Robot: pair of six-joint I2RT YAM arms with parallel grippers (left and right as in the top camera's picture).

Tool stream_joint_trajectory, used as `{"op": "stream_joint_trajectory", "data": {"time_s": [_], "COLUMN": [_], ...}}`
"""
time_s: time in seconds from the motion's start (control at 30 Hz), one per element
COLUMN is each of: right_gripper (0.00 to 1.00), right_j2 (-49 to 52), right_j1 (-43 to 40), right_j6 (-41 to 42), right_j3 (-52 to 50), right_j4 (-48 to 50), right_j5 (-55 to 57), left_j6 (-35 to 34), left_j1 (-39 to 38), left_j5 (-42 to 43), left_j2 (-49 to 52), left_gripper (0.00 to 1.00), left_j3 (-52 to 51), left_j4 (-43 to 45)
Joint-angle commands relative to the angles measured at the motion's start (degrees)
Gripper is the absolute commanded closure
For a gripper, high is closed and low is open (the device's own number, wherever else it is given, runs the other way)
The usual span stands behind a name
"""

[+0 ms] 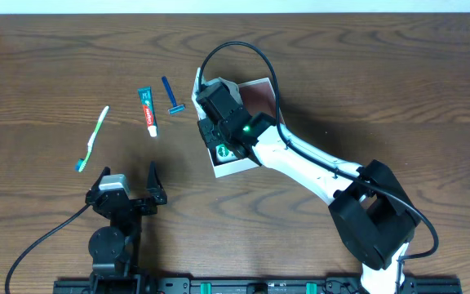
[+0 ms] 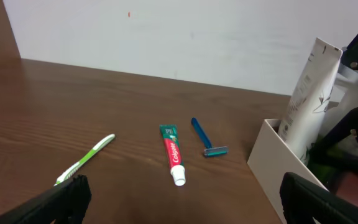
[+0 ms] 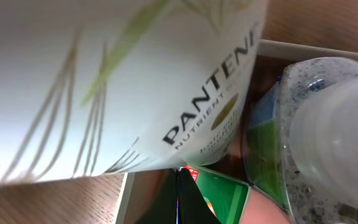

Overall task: Pack container
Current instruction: 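Open the right gripper, release the soap box, and lift away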

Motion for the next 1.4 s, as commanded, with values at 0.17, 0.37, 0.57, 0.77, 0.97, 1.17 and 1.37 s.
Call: {"op": "stream_joint_trajectory", "data": {"time_s": [0.17, 0.37, 0.57, 0.77, 0.97, 1.17, 1.37], "right_gripper": [0.85, 0.66, 0.51, 0.44, 0.42, 0.37, 0.43], "right_j2": [0.94, -0.9, -4.81, -10.95, -17.35, -21.16, -19.19], "right_j1": [0.72, 0.94, 1.4, 1.22, -0.17, -7.39, -17.9], "right_j6": [0.09, 2.08, 2.38, 2.78, 3.63, 4.02, -0.44], "right_j3": [0.15, 0.15, 0.15, 0.15, 0.15, 0.15, 0.13], "right_j4": [-2.03, -5.88, -8.74, -12.15, -18.21, -23.91, -24.55], "right_j5": [-1.14, -2.86, -2.86, -2.05, 3.04, 5.99, 3.15], "left_j6": [0.74, 0.74, 0.74, 0.74, 0.74, 0.74, 0.74], "left_j1": [0.17, 0.17, 0.17, 0.17, 0.17, 0.17, 0.17], "left_j5": [-0.68, -0.68, -0.68, -0.68, -0.68, -0.68, -0.68], "left_j2": [-0.42, -0.42, -0.42, -0.42, -0.42, -0.42, -0.42], "left_gripper": [0.02, 0.02, 0.02, 0.02, 0.02, 0.02, 0.02], "left_j3": [-1.38, -1.38, -1.38, -1.38, -1.38, -1.38, -1.38], "left_j4": [-1.77, -1.77, -1.77, -1.77, -1.77, -1.77, -1.77]}}
